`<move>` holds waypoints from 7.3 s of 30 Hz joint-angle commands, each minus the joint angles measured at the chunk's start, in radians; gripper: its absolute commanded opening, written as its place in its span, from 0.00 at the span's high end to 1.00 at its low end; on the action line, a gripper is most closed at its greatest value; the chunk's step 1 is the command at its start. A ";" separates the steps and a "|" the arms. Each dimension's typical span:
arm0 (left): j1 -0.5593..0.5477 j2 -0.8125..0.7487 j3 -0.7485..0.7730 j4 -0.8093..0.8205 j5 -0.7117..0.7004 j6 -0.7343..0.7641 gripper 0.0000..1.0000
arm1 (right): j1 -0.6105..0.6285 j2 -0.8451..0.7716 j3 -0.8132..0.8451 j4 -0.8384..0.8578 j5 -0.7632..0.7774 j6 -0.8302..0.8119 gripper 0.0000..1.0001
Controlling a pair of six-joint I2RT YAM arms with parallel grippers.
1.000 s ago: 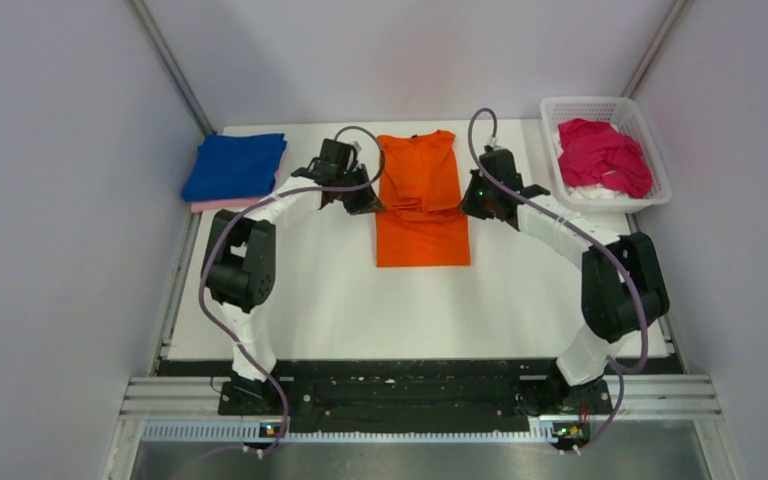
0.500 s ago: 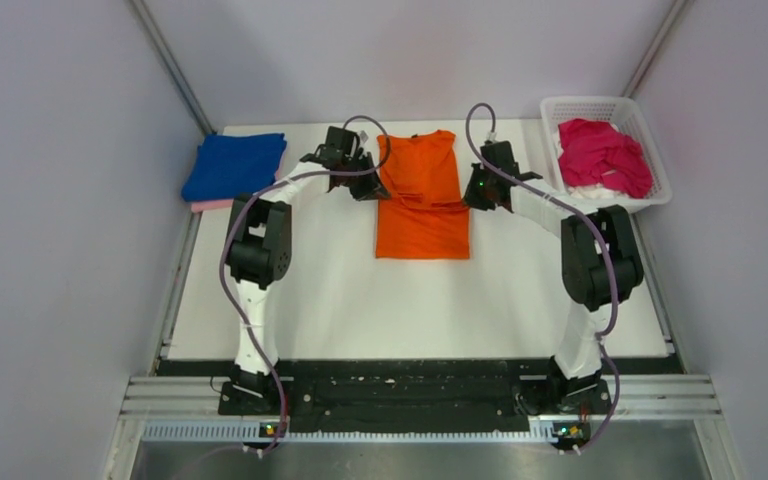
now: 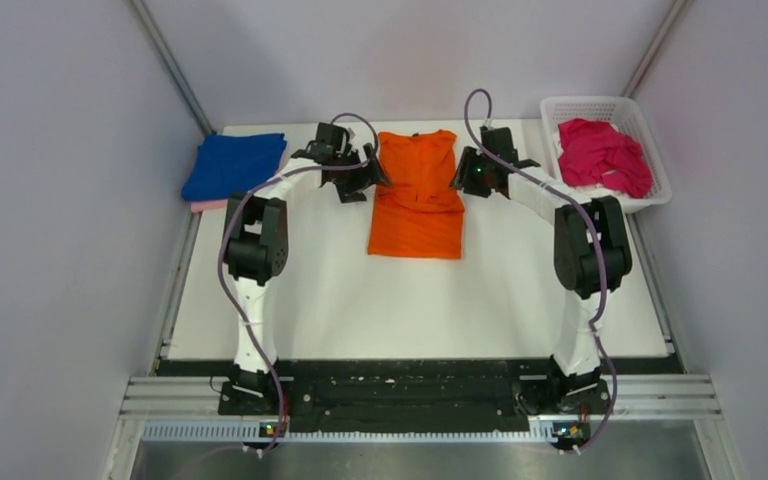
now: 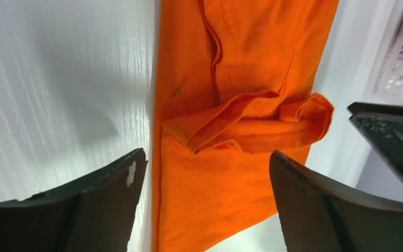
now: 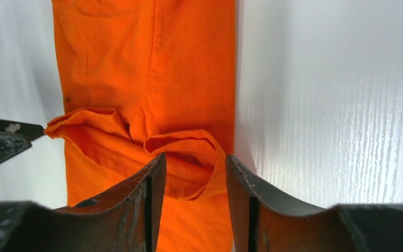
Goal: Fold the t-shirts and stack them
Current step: Fold the folded rectangular tshirt in 1/3 of the way, then grab one side of the 2/3 rectangular tshirt with both arms, then fold the long partially folded tshirt into a neat square, then smooth out wrinkles on the folded tshirt
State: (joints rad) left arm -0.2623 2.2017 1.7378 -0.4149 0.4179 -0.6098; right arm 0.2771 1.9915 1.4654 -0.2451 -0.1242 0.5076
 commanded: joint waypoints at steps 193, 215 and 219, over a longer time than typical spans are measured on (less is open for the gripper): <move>-0.025 -0.492 -0.474 0.204 -0.067 -0.031 0.01 | 0.141 -0.444 -0.597 0.510 -0.544 0.202 0.01; -0.025 0.057 -0.013 0.151 -0.034 -0.058 0.01 | 0.050 0.097 -0.168 0.488 -0.428 0.151 0.01; -0.024 0.034 -0.088 0.153 -0.040 -0.060 0.01 | 0.048 0.129 -0.193 0.515 -0.444 0.172 0.01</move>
State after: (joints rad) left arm -0.2893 2.2490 1.7004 -0.2310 0.3809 -0.6682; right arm 0.3237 2.0941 1.2652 0.2489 -0.5724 0.6788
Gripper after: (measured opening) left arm 0.984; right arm 0.985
